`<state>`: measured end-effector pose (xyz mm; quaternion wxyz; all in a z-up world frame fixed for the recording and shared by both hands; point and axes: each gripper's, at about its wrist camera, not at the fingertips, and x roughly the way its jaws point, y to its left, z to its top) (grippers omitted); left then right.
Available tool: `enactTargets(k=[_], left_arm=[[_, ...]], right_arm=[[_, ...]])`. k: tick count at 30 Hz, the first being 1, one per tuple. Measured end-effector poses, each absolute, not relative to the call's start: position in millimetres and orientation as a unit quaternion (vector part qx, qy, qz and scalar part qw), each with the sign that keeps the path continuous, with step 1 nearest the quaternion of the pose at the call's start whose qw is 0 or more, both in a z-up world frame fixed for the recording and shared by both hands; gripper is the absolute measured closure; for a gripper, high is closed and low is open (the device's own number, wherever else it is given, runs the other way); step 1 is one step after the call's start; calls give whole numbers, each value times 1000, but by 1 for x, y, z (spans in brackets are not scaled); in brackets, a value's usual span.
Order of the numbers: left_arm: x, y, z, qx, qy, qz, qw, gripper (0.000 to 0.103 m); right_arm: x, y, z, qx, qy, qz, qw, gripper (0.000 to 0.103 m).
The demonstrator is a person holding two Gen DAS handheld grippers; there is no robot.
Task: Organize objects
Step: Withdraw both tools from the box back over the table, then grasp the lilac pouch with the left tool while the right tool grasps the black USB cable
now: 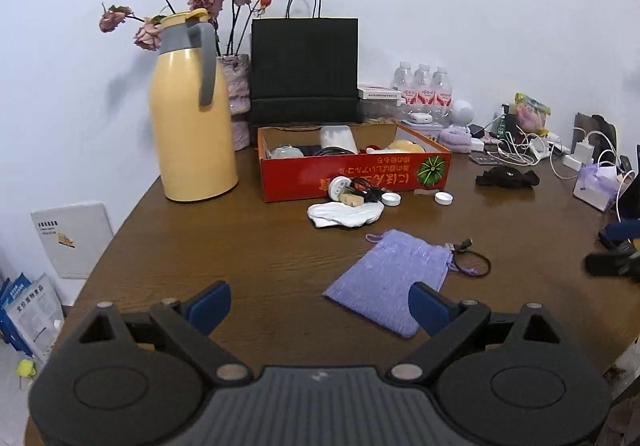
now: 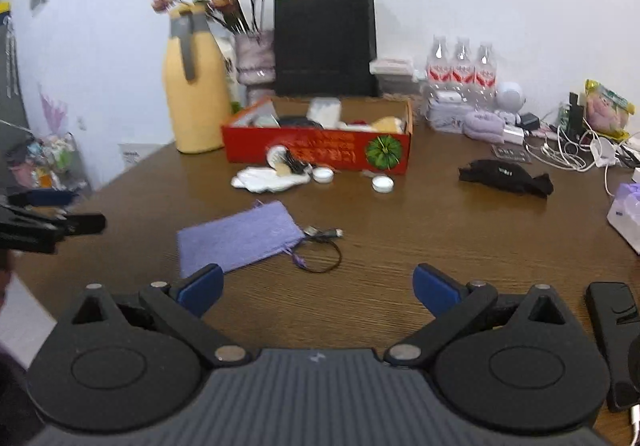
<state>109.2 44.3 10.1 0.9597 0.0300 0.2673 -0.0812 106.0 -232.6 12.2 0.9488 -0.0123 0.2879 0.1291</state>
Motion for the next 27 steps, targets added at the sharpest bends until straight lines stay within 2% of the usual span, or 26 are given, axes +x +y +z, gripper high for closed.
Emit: enactTargets(k=[4, 5, 7, 9, 11, 13, 14, 18, 22, 24, 25, 27], left_arm=[[126, 33, 1, 37, 274, -115, 954, 9], [133, 28, -4, 40, 280, -121, 951, 9], [148, 20, -13, 39, 289, -137, 947, 10], [164, 9, -25, 36, 307, -155, 938, 13], [180, -3, -37, 40, 313, -184, 931, 13], [196, -14, -47, 50, 318, -192, 927, 12], [206, -21, -51, 57, 322, -195, 925, 12], [237, -40, -60, 59, 326, -200, 922, 12], [258, -56, -70, 100, 319, -182, 925, 11], [266, -51, -73, 84, 331, -184, 922, 9], [271, -47, -74, 69, 340, -186, 919, 6], [273, -44, -73, 69, 342, -188, 918, 7]], right_arm=[[134, -216, -14, -47, 302, 131, 943, 10], [145, -213, -19, -46, 308, 135, 941, 11], [167, -210, -27, -39, 311, 136, 940, 23], [187, -208, -34, -30, 320, 134, 938, 29], [208, -207, -41, -16, 322, 138, 936, 32], [228, -205, -49, -7, 331, 140, 933, 48], [237, -204, -53, -8, 337, 137, 931, 52], [253, -200, -63, -25, 338, 138, 930, 56], [260, -205, -65, -14, 336, 145, 931, 57], [261, -207, -65, -14, 337, 146, 930, 57], [262, -209, -64, -13, 338, 148, 929, 61], [263, -210, -64, -9, 339, 151, 928, 73]])
